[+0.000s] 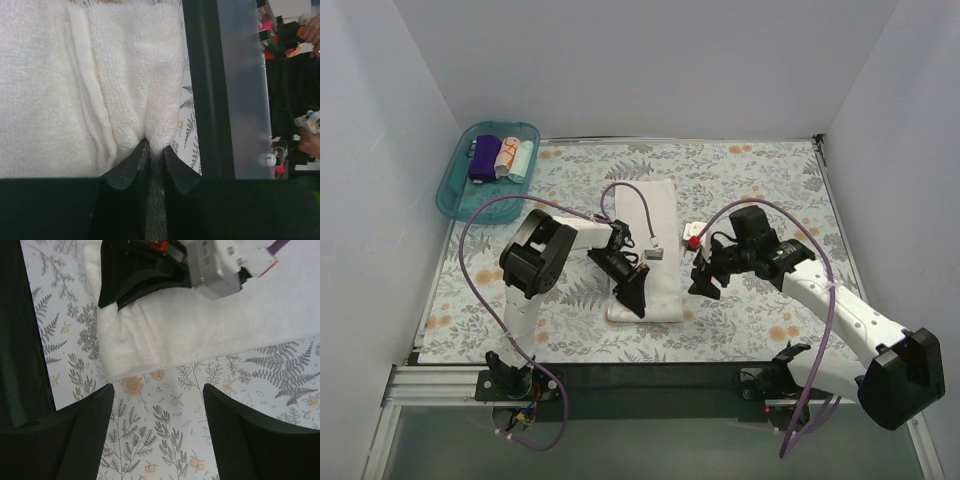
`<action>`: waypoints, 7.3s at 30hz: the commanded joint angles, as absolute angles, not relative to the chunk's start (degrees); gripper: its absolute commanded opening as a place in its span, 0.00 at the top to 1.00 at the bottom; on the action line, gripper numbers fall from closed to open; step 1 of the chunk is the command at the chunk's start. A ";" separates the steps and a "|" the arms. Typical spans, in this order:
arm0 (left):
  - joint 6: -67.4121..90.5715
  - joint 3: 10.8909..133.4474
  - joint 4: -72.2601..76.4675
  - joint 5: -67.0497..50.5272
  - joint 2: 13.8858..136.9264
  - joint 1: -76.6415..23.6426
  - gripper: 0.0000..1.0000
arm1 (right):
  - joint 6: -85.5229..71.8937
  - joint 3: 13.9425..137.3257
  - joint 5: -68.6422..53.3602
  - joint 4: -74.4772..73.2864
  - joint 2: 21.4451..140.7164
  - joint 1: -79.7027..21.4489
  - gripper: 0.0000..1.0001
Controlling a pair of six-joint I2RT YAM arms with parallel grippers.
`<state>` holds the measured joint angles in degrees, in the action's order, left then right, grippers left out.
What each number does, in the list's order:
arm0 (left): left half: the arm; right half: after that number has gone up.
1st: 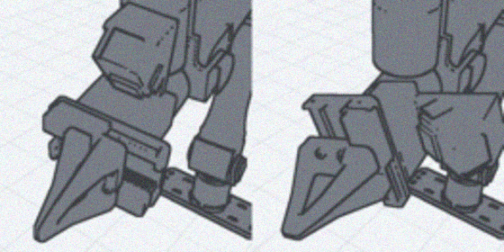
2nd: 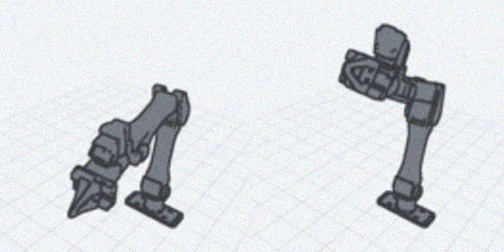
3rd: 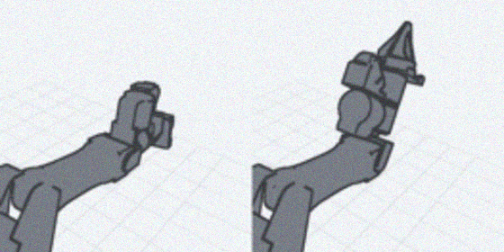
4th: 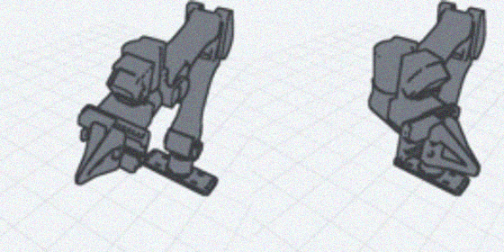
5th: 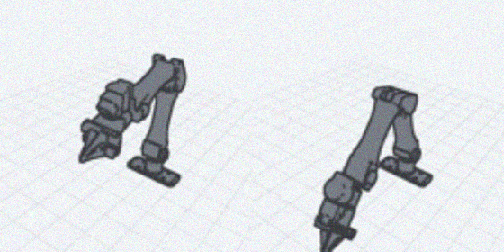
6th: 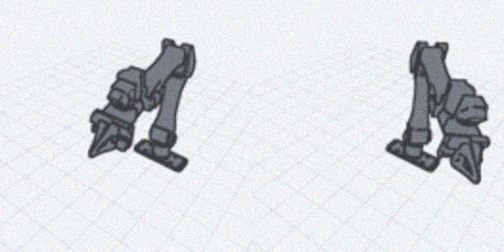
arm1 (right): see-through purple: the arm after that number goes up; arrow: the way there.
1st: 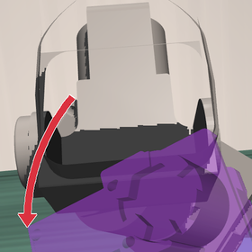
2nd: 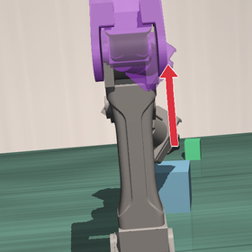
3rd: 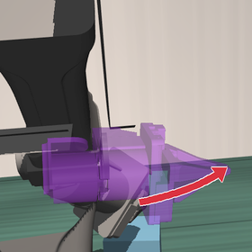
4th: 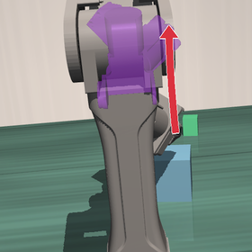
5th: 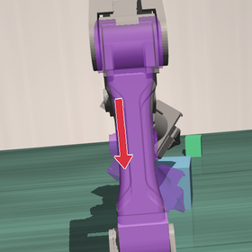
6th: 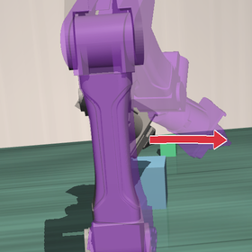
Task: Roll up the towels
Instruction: Roll the towel
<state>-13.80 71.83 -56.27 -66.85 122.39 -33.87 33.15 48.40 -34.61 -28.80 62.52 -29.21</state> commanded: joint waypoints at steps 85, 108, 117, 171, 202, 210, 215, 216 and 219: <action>-14.23 46.91 -39.07 -40.76 89.71 -41.41 1.00 | 33.21 60.65 -48.19 -40.08 106.02 -30.06 0.65; -18.90 76.55 -65.21 -53.26 129.28 -29.79 0.94 | 35.32 45.45 -17.77 -18.38 75.76 -47.60 0.24; -19.51 77.26 -65.74 -54.58 132.01 -28.92 0.91 | 38.23 38.59 -7.56 -4.49 80.76 -55.72 0.27; -23.74 27.33 -5.26 -11.42 73.90 -59.24 0.54 | 50.89 72.77 -55.73 -57.22 125.17 -34.54 0.93; -30.92 74.26 -68.02 -53.96 125.85 -36.39 0.93 | 42.90 53.09 -28.77 -39.66 73.31 -32.77 0.29; -32.43 79.19 -70.58 -54.14 132.45 -32.87 0.91 | 40.78 47.29 -16.98 -20.96 76.55 -46.66 0.20; -31.64 80.24 -69.78 -53.44 133.94 -31.91 0.91 | 39.91 48.34 -15.73 -17.05 82.07 -50.97 0.29; -31.64 80.51 -69.79 -53.35 134.21 -31.73 0.91 | 39.90 48.43 -16.08 -17.14 82.70 -51.32 0.32; -30.85 80.60 -68.65 -53.17 134.30 -31.03 0.90 | 40.43 47.64 -17.57 -17.23 83.76 -52.21 0.38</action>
